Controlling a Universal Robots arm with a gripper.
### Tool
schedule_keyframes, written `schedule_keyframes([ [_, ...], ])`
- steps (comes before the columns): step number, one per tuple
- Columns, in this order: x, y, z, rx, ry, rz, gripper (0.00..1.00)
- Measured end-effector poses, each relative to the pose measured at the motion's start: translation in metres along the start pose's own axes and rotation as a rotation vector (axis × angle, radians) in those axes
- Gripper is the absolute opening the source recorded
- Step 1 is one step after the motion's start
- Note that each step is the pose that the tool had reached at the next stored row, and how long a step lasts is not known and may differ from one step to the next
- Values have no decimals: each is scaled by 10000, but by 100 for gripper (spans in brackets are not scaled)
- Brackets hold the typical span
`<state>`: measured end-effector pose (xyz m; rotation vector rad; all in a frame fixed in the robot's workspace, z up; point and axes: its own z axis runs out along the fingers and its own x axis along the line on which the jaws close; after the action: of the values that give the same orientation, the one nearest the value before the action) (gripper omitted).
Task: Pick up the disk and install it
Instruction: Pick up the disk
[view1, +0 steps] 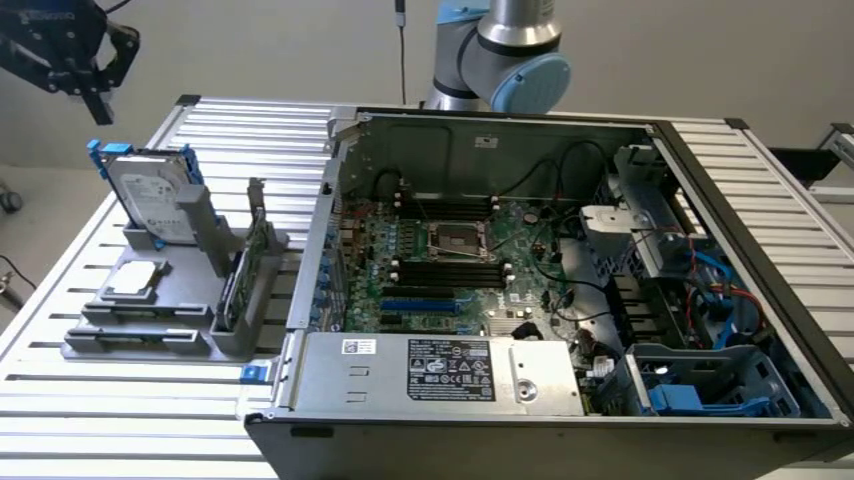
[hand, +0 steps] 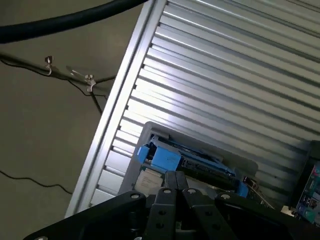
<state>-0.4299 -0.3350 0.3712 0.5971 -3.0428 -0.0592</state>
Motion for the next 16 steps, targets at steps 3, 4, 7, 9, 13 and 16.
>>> schedule_keyframes([
  [3,0,0,0,17,25,-538,11],
  [4,0,0,0,23,33,-718,11],
  [7,0,0,-1,41,59,-1268,11],
  [9,0,0,-1,53,76,-1637,11],
  [13,0,0,0,76,107,-2355,11],
  [16,0,0,0,93,133,-2899,11],
])
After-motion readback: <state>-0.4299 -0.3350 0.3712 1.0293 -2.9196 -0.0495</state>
